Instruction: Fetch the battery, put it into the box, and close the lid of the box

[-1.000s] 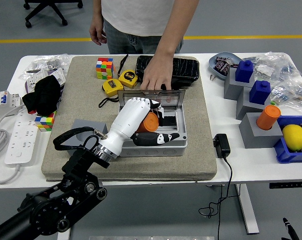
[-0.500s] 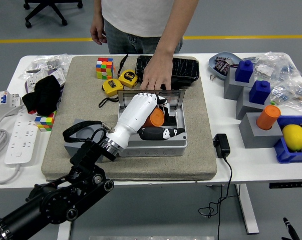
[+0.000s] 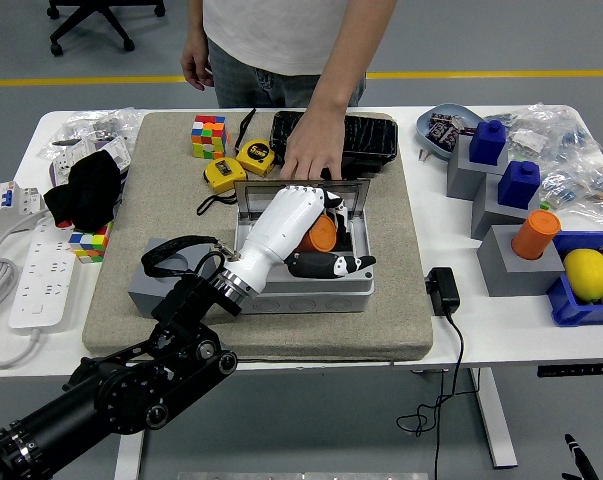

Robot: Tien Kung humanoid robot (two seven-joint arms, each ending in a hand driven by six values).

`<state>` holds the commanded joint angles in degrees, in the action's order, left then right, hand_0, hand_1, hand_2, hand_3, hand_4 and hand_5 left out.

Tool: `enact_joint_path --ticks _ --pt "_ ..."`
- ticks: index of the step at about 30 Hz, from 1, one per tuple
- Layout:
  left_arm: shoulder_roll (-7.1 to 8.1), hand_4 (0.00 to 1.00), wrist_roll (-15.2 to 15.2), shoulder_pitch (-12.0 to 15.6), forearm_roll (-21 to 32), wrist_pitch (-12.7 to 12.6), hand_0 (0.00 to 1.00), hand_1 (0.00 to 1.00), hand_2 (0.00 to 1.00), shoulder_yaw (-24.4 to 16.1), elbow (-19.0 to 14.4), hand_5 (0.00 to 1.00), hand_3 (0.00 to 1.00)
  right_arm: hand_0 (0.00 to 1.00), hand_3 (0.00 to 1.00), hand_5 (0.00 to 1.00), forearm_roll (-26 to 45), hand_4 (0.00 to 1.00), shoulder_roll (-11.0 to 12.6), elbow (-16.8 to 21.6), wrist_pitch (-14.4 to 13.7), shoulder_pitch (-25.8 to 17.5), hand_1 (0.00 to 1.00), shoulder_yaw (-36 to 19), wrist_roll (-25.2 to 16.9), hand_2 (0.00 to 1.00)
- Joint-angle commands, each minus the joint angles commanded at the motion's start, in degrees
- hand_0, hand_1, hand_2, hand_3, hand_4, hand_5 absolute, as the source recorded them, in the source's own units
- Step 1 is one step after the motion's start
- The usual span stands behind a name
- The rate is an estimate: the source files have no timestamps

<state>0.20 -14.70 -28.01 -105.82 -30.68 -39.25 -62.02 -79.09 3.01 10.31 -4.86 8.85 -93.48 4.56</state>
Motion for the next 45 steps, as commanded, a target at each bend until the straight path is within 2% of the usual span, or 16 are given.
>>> enact_joint_path --ticks 12,20,31,45 --pt "-0.2 0.959 -0.38 -2.85 1.53 -0.26 0.065 0.002 0.002 0.92 5.52 0.385 0.002 0.81 0.777 0.998 -0.33 0.998 0.11 0.0 0.02 0.09 0.72 -0.04 0.13 0.725" --pt "-0.2 0.962 -0.24 -4.19 0.43 -0.4 0.066 0.002 0.002 2.61 7.65 0.392 0.002 0.81 0.777 0.998 -0.78 0.998 0.2 0.0 0.08 0.15 0.72 -0.1 0.2 0.724" --pt "-0.2 0.982 -0.1 -5.31 -0.49 -0.73 0.065 0.002 0.003 4.84 10.16 0.429 0.002 0.812 0.776 0.998 -1.23 0.998 0.25 0.0 0.16 0.2 0.72 -0.04 0.29 0.724" --pt "-0.2 0.99 -0.34 -5.82 -0.94 -0.95 0.066 0.002 0.003 3.79 10.86 0.444 0.002 0.811 0.776 0.998 -1.26 0.998 0.23 0.0 0.18 0.14 0.72 -0.23 0.3 0.724"
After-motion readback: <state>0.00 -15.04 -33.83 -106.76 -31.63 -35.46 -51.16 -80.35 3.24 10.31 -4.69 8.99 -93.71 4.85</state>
